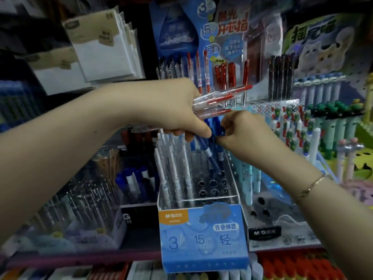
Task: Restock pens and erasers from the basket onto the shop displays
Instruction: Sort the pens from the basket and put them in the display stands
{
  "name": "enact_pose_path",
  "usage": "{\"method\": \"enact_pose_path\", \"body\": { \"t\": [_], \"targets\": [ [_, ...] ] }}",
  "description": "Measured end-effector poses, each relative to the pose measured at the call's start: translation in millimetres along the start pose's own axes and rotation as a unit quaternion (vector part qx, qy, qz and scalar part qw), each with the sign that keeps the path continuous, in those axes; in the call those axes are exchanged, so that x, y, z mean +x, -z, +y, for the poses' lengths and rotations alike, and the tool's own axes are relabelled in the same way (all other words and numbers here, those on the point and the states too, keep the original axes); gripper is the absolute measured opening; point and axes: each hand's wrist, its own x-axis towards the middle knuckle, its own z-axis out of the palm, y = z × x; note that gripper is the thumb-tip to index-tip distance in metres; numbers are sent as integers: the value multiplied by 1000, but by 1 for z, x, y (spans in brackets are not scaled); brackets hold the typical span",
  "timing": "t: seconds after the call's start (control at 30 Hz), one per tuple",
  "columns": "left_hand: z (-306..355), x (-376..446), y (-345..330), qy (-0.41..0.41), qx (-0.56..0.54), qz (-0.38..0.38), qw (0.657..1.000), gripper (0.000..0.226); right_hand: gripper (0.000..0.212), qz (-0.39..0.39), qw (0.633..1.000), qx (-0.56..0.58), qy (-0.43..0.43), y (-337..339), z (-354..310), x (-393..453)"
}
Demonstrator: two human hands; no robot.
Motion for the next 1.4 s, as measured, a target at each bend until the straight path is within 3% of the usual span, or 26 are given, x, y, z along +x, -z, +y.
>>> {"method": "enact_pose_path", "body": {
  "t": [0.13, 0.3, 0.57, 0.87, 1.03, 1.2, 1.4],
  "targets": [
    [-3, 1, 4, 11, 15, -10, 1000, 35, 18, 34, 996, 84, -3, 14, -5, 1],
    [-11, 3, 17, 21, 30, -2, 999, 39, 15, 184, 943, 275, 28, 52, -7, -13],
    [-7, 13, 14, 12, 33, -41, 999, 36, 10, 109, 950, 292, 27, 25, 0, -58],
    [-5, 22, 10, -5, 55, -69, 996, 37, 16, 161, 941, 292, 62, 15, -3, -65],
    [-2, 27, 3, -18, 83, -86, 993, 38, 19, 129, 949, 279, 66, 8, -3, -67],
    [-7, 34, -18, -36, 108, -22, 993, 42, 20, 90, 968, 228, 57, -3, -4, -68],
    [-13, 31, -28, -53, 69, 38, 995, 34, 20, 108, 952, 286, -7, -14, -2, -65]
  ]
}}
